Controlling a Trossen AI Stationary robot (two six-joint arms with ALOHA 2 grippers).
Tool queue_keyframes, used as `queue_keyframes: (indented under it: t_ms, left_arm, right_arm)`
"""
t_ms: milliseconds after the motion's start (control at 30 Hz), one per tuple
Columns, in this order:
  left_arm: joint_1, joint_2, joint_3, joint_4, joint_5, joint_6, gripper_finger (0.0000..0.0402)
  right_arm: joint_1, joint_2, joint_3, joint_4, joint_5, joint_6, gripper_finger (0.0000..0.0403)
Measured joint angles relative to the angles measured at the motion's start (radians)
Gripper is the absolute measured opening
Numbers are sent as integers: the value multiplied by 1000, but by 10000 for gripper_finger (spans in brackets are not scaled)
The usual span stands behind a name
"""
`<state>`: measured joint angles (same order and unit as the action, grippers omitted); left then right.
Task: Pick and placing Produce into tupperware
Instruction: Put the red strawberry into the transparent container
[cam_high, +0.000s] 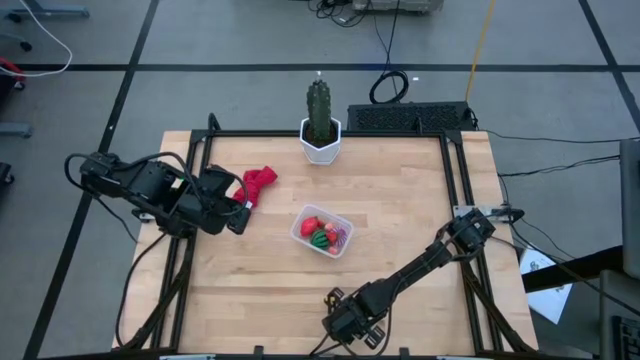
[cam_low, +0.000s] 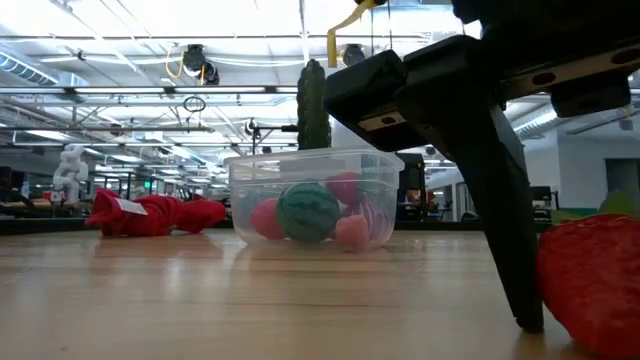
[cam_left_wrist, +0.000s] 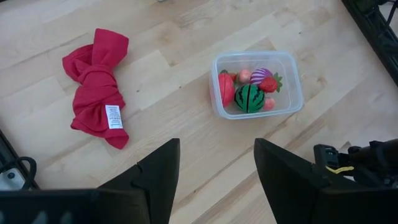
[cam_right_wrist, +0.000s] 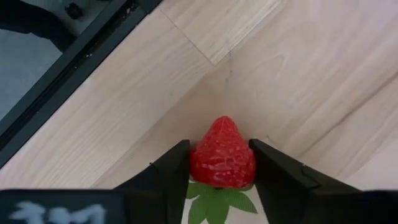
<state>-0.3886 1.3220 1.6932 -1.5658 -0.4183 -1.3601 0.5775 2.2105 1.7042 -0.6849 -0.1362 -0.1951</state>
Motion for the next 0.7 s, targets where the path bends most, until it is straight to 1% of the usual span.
queue_keyframes:
  t_ms: [167, 433, 500, 633, 700]
  left_arm:
    - [0, 0, 0, 0, 0, 0, 209]
    - [0, 0, 0, 0, 0, 9, 209]
    - [0, 0, 0, 0, 0, 12, 209]
    - [0, 0, 0, -1, -1, 16, 209]
    - [0, 1, 0, -1, -1, 20, 209]
  right_arm:
    - [-12, 0, 0, 0, -7, 10, 129]
    - [-30, -3, 0, -11, -8, 26, 130]
    - [-34, -5, 2, -24, 7, 19, 130]
    - [-43, -37, 29, -106, 35, -24, 130]
    - [-45, -57, 56, -158, 85, -59, 130]
